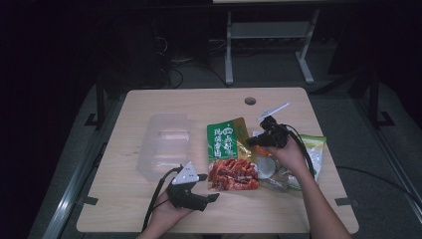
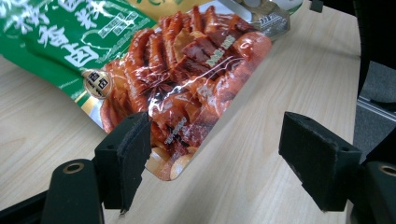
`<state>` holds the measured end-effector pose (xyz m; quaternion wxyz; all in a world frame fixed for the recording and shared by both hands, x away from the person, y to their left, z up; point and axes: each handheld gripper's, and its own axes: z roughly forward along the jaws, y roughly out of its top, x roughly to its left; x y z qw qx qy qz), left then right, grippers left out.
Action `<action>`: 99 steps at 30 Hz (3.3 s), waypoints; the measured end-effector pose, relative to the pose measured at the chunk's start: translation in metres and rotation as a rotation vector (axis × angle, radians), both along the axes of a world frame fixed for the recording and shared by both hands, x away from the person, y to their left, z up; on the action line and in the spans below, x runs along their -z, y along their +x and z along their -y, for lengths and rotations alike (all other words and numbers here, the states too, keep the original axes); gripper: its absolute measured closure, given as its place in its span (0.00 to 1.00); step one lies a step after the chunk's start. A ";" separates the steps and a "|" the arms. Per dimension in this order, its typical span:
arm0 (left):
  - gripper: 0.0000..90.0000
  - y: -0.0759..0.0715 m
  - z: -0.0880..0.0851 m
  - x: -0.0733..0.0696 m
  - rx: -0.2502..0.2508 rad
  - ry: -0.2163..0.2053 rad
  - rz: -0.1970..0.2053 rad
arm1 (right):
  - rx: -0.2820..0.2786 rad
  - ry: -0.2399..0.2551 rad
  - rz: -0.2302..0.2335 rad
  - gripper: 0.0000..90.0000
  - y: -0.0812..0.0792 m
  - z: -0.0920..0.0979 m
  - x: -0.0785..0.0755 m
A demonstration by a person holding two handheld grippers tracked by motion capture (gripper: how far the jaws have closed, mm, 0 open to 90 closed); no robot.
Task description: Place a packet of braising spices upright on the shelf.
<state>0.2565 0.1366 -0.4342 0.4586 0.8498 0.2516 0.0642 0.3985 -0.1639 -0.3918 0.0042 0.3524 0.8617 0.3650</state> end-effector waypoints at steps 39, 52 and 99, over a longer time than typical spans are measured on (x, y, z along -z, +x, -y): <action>0.93 0.070 0.033 0.004 -0.075 -0.148 -0.195 | -0.020 0.159 0.239 1.00 -0.070 0.045 -0.010; 0.98 0.059 0.030 0.000 -0.085 -0.091 -0.088 | -0.019 0.161 0.132 0.75 -0.063 0.037 0.007; 0.54 0.001 -0.012 -0.012 0.003 -0.045 0.022 | -0.079 0.165 0.267 1.00 -0.080 -0.007 -0.065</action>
